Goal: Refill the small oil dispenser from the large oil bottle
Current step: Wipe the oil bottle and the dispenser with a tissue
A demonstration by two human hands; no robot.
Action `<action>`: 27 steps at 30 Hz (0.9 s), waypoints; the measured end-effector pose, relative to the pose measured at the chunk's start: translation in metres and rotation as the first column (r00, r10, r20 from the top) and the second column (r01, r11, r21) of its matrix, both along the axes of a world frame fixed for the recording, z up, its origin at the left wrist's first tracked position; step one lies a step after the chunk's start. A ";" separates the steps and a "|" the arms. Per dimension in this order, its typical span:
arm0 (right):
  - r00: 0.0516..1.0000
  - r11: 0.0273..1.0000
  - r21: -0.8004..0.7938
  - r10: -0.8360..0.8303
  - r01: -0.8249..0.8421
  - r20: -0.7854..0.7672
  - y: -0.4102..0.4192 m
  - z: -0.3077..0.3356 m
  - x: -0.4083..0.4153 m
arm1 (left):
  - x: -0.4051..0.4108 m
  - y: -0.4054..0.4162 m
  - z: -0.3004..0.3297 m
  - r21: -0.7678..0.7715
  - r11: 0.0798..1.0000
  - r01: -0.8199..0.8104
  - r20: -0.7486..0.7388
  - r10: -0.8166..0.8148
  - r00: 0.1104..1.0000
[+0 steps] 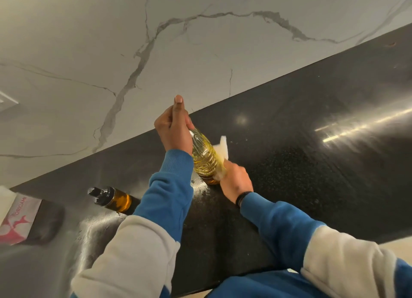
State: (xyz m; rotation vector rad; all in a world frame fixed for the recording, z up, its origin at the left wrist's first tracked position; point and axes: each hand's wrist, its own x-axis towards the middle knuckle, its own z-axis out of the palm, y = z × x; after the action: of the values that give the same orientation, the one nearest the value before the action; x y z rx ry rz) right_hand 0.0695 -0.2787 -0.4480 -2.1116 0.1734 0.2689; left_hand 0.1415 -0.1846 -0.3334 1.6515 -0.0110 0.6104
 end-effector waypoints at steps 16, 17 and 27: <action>0.910 0.977 0.207 -0.134 0.055 0.392 0.011 0.027 0.014 | -0.007 -0.017 -0.006 0.057 0.962 -0.265 -0.013 0.267 0.964; 0.962 0.986 0.156 -0.094 0.055 0.257 0.007 0.016 0.015 | -0.007 -0.017 -0.007 0.034 0.970 -0.242 -0.015 0.243 0.970; 0.998 0.995 0.092 -0.049 0.046 0.031 -0.005 0.020 0.019 | -0.001 -0.010 -0.005 0.023 0.995 -0.100 0.044 0.099 0.994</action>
State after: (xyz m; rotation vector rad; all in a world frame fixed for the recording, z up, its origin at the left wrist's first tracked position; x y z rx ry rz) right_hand 0.0889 -0.2837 -0.4280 -2.0172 0.1878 0.2100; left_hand 0.1407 -0.1948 -0.3388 1.6706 0.0330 0.7241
